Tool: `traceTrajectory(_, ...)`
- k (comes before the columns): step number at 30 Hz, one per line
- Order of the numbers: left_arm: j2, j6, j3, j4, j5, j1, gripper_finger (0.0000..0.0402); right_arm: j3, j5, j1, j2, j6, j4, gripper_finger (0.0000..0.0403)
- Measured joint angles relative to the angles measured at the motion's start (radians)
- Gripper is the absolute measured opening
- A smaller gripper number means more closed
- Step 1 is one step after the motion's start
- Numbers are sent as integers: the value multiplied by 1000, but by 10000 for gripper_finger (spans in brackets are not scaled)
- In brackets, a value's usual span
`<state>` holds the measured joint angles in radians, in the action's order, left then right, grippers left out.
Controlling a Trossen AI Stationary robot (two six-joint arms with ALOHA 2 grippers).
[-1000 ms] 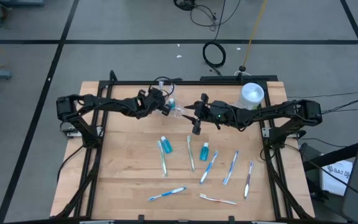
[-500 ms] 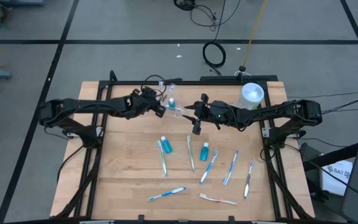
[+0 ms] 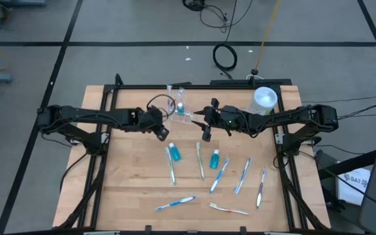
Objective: Pick & Place toothbrushing station
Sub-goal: Put the left mouthwash into the middle section of the organizer
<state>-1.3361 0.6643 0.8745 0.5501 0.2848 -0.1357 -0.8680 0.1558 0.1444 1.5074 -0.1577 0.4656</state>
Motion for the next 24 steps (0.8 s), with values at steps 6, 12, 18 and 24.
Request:
traceTrajectory(6, 0, 107, 0, 5, 0, 85, 173, 0, 0, 0, 0, 32, 0, 173)
traceTrajectory(12, -34, 260, 0, 7, 28, 152, 172, 0, 0, 0, 0, 44, 0, 173)
traceTrajectory(18, -117, 361, 0, -37, 38, 199, 173, 0, 0, 0, 0, 43, 0, 173)
traceTrajectory(24, -180, 392, 0, -137, 26, 206, 173, 0, 0, 0, 0, 42, -4, 173)
